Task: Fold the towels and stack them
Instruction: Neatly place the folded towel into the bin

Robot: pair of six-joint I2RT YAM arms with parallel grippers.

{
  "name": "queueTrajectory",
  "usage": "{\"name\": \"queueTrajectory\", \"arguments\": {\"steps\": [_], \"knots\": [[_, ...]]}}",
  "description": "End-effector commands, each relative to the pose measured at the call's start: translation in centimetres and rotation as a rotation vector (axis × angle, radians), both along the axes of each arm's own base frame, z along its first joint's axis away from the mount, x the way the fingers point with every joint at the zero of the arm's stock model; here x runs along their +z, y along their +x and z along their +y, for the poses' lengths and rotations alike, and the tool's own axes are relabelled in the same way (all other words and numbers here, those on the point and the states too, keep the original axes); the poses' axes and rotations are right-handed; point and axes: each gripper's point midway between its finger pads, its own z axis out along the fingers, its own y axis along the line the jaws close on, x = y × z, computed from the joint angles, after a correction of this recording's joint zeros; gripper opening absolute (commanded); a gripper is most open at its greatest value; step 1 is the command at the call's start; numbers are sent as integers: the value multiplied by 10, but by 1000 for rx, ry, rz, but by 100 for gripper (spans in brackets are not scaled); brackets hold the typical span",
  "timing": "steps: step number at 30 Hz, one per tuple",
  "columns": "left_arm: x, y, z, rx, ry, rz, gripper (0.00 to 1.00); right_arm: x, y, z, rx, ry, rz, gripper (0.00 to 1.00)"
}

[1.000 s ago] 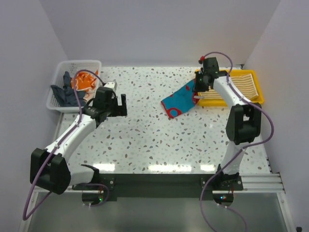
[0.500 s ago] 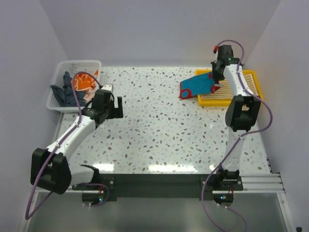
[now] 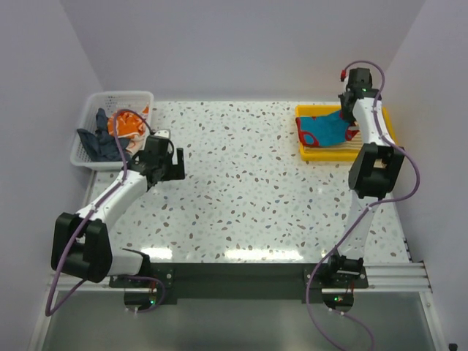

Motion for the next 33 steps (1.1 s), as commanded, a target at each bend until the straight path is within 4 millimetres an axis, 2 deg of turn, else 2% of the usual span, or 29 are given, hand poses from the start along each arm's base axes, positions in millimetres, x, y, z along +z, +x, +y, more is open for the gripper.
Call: {"name": "queueTrajectory", "arguments": {"steps": [1,5,10,13,14,16,17,20,23,25,27,28,29,30,31,32,33], "knots": [[3,8,2,2,-3,-27,100,22,15,-20,-10,-72,-70,0],[1,7,0,-7,-11,-24,100,18,15,-29,-30,-79,-67,0],[1,7,-1,-14,-14,-25,100,-4,14,-38,-73,-86,-50,0],[1,7,-1,-18,-16,-25,100,-18,12,-51,-149,-117,-43,9],[2,7,-2,-21,-19,-29,100,-21,12,-58,-179,-130,-51,20],[3,8,-2,-22,-21,-35,100,-15,8,-73,-276,-183,-84,32],[4,8,-3,-25,-25,-39,100,-9,8,-80,-314,-200,-113,46],[8,8,-4,-34,-29,-49,100,18,3,-95,-437,-260,-187,65],[14,9,-4,-35,-31,-69,100,47,-8,-100,-522,-280,-239,77],[21,10,-3,-36,-32,-87,100,66,-13,-91,-537,-209,-296,83],[29,10,-3,-35,-41,-115,100,67,-23,-77,-513,-140,-287,87],[33,11,-2,-28,-49,-128,100,90,-31,-67,-501,-89,-342,89],[42,12,0,-17,-50,-157,100,75,-37,-51,-462,-38,-308,93],[47,14,2,-1,-49,-174,100,76,-42,-40,-439,0,-313,94],[56,18,3,18,-55,-199,100,100,-52,-27,-418,33,-362,96],[63,20,7,45,-49,-217,100,87,-60,-9,-387,52,-326,96],[68,21,8,58,-47,-218,100,91,-66,6,-358,86,-329,98]]}}
